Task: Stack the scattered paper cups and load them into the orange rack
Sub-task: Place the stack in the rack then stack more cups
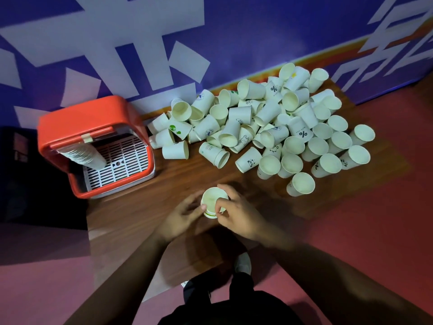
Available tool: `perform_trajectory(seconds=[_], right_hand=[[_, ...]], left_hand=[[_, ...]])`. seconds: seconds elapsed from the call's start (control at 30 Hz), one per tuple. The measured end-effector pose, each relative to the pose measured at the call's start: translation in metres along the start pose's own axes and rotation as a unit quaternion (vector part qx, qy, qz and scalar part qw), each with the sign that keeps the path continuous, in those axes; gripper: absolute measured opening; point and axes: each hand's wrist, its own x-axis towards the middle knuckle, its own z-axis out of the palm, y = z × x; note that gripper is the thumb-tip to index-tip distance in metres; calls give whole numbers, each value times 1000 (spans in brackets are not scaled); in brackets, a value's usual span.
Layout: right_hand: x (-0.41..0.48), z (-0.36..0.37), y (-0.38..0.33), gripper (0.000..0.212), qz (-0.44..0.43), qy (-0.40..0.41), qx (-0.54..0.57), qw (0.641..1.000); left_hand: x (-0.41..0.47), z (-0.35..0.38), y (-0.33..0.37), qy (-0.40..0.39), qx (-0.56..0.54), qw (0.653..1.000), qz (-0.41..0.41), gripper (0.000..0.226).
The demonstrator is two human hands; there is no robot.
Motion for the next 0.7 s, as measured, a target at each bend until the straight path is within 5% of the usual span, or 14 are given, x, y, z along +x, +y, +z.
perform_trajectory(seconds=[0.17,0.37,0.57,0.7], right_hand=[[-1,13,11,48,38,-41,-39,998],[-9,5,11,62,87,-29,30,995],[-25,-36,48,42,164,132,-12,978],[-48,-71,95,31,232,204,-78,948]], left_hand=[[10,13,-13,41,76,996,19,51],[15,18,-12,35,117,992,17,53],[37,18,18,128,189,973,37,39],[70,40,57,102,259,953,119,29]])
